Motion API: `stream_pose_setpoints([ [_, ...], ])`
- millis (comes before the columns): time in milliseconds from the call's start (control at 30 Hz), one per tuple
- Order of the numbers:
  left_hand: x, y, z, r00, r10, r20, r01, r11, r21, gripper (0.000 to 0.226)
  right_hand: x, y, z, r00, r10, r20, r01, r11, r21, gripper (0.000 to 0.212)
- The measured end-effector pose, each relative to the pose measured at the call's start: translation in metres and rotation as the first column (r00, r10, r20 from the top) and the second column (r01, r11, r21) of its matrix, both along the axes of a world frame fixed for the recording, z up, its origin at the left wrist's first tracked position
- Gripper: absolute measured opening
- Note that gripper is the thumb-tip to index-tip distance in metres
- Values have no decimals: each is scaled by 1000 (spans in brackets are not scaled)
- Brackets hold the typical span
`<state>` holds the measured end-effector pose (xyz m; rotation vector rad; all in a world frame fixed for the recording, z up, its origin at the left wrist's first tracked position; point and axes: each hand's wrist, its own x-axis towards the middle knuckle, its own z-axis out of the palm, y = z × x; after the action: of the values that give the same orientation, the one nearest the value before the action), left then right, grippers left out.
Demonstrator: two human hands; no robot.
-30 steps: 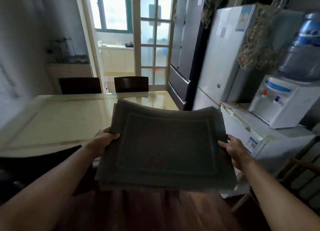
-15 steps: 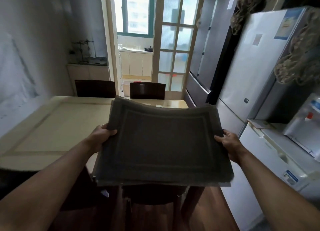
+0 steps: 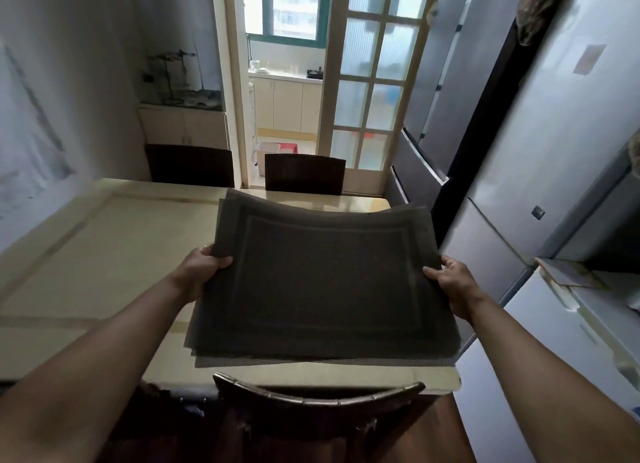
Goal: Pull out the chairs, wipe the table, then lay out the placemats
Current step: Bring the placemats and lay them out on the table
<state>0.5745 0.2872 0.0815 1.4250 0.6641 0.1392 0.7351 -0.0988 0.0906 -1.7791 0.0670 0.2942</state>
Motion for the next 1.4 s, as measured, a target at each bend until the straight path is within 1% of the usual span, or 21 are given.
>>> stream_pose_setpoints([
  [167,39,16,-31,997,-23,-70,21,999,-27,31,34,17,-38,997,-26,-69,25,999,-26,33],
  [233,52,23,-49,991,-37,-127,33,999,-36,30,44,23,-57,995,-41,-90,35,997,-64,30],
  [333,73,30,-85,977,-33,-209,22,998,-57,34,60,31,-93,989,-62,-136,45,991,-124,35],
  [467,90,30,-131,953,-24,-303,-1,997,-83,33,71,37,-142,976,-74,-204,35,982,-187,35],
  [633,106,30,-185,922,-18,-387,9,1000,-25,33,78,41,-186,951,-95,-293,22,969,-245,40],
  [700,108,30,-201,915,-6,-403,8,1000,5,34,81,41,-200,951,-90,-294,8,963,-270,38],
  [767,110,29,-215,907,26,-420,-1,998,61,35,86,40,-215,953,-106,-283,12,950,-313,36],
  [867,110,28,-228,886,91,-456,3,979,202,39,93,36,-235,958,-121,-259,10,919,-394,32],
  [967,110,27,-235,836,162,-524,92,900,426,42,96,33,-246,964,-127,-235,-23,835,-549,30],
  [1067,108,27,-238,795,205,-571,189,811,554,41,94,36,-243,975,-80,-206,-94,693,-715,33],
  [1100,107,25,-239,786,222,-577,201,790,579,40,93,37,-240,981,-59,-184,-102,651,-752,34],
  [1133,106,24,-240,779,243,-578,201,776,598,40,91,39,-237,986,-46,-158,-94,630,-771,35],
  [1200,104,20,-242,771,282,-571,191,753,630,41,89,41,-233,993,-37,-115,-69,610,-790,33],
  [1267,103,17,-241,767,307,-563,175,745,644,39,87,42,-229,996,-17,-91,-65,568,-820,28],
  [1333,104,15,-240,765,326,-556,161,739,654,35,88,43,-225,997,22,-80,-80,504,-860,22],
  [1400,104,15,-241,760,318,-566,188,727,661,34,88,42,-220,996,73,-60,-86,430,-899,18],
])
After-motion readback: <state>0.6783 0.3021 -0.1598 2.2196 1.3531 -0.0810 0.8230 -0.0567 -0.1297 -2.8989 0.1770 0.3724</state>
